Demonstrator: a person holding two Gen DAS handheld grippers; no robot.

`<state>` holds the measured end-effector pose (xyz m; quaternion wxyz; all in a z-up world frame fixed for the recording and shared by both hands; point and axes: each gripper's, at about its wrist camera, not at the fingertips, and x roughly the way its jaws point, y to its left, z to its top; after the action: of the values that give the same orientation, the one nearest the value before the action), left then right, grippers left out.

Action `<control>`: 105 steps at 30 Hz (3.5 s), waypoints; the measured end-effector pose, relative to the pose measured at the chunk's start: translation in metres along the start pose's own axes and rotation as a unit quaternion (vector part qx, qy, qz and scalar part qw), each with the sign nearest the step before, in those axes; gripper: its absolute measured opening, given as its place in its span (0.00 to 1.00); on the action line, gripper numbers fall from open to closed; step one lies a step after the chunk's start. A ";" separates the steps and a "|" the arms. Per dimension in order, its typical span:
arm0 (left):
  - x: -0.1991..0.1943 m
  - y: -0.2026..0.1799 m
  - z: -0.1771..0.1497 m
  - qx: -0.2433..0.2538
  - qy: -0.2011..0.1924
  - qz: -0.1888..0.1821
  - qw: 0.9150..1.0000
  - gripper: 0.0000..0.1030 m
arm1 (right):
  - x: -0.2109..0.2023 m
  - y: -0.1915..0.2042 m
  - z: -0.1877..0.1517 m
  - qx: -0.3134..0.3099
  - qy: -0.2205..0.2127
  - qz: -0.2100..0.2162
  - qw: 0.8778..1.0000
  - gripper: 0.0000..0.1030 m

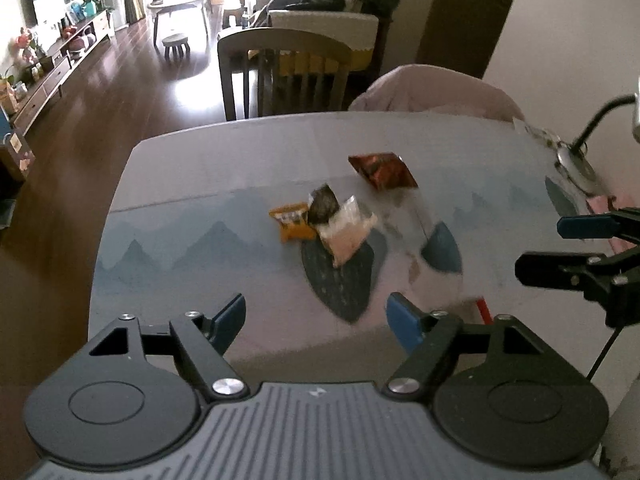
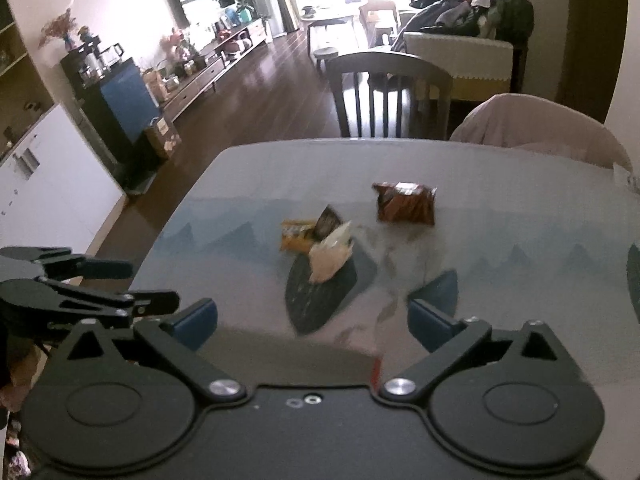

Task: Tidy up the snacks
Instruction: 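Move right gripper to the brown packet while left gripper approaches yellow packet, then grasp the brown foil packet with right gripper while left gripper grasps yellow packet, then lift both held packets and carry them over the cardboard box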

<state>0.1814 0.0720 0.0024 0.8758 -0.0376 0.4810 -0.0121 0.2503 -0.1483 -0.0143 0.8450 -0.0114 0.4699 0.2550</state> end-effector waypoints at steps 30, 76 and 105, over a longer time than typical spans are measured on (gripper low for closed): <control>0.219 0.033 0.112 -0.071 0.178 0.053 0.980 0.75 | 0.232 -0.104 0.108 0.047 0.096 -0.050 0.993 0.99; 0.249 0.041 0.089 -0.117 0.188 0.083 0.972 0.30 | 0.223 -0.102 0.089 0.044 0.106 -0.039 0.993 0.54; 0.053 0.015 0.075 -0.052 0.066 0.044 0.995 0.30 | 0.042 -0.033 0.048 0.012 0.018 -0.013 1.000 0.54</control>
<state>0.2732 0.0875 -0.0032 0.8385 -0.0613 0.5392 0.0487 0.3212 -0.1470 -0.0283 0.8400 -0.0121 0.4876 0.2379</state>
